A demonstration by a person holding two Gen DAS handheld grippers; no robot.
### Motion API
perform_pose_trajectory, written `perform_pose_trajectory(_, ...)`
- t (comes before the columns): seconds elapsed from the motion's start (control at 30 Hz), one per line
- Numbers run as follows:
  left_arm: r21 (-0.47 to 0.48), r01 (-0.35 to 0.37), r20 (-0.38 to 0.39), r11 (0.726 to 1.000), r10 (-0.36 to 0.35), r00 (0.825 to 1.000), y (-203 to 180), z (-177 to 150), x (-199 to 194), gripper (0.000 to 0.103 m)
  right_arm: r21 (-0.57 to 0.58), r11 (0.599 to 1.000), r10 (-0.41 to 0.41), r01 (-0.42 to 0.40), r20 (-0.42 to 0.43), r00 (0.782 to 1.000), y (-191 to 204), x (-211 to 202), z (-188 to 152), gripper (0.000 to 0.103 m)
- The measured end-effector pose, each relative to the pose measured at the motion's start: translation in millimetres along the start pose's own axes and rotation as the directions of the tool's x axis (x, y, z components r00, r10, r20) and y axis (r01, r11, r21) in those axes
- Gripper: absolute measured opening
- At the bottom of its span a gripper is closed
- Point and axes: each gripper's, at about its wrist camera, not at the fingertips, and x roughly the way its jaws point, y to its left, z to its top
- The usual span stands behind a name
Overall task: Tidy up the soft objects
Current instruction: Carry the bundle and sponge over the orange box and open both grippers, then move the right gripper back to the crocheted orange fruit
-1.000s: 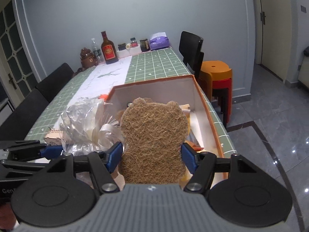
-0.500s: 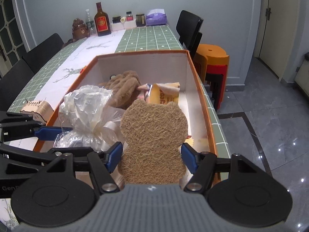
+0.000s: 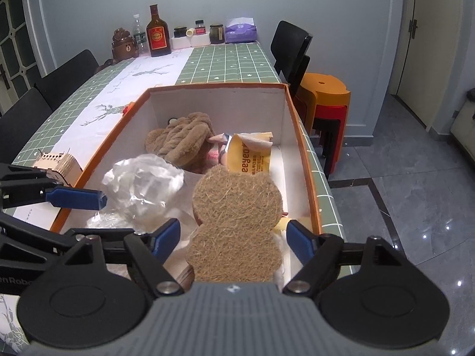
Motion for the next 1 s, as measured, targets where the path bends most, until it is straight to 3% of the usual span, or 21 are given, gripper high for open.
perform_pose_trajectory(0.1, -0.009, -0.006, 0.021, 1.0, 0.006, 1.0, 1.7, 0.7, -4.6, 0.069, -0.001, 1.0, 0.006, -0.006, 0.015, 1.0, 1.9, -6.2, 0.0, 0.061)
perform_pose_trajectory(0.23, -0.023, 0.012, 0.051, 1.0, -0.011, 0.999, 3.9, 2.8, -10.2, 0.044, 0.015, 0.999, 0.041, -0.041, 0.019, 0.999, 2.0, -7.5, 0.2, 0.042)
perform_pose_trajectory(0.33, -0.006, 0.003, 0.035, 1.0, -0.003, 0.999, 1.4, 4.2, -4.0, 0.034, 0.032, 0.998, 0.058, -0.057, -0.013, 0.998, 0.9, 2.4, -0.8, 0.03)
perform_pose_trajectory(0.53, -0.023, -0.002, -0.023, 1.0, 0.001, 1.0, 3.9, 2.4, 17.3, 0.024, 0.053, 0.997, 0.062, -0.059, -0.057, 0.996, -0.7, 19.9, -7.1, 0.028)
perform_pose_trajectory(0.73, -0.044, 0.004, 0.013, 0.999, -0.003, 1.0, 6.9, -0.2, 7.0, 0.024, 0.047, 0.998, 0.048, -0.046, -0.041, 0.998, 1.3, 13.0, -3.8, 0.029)
perform_pose_trajectory(1.0, -0.083, -0.006, 0.098, 0.997, 0.014, 0.995, 22.5, -0.3, -22.9, 0.024, -0.039, 0.999, 0.04, -0.038, 0.048, 0.998, 28.7, -12.3, 14.2, 0.03)
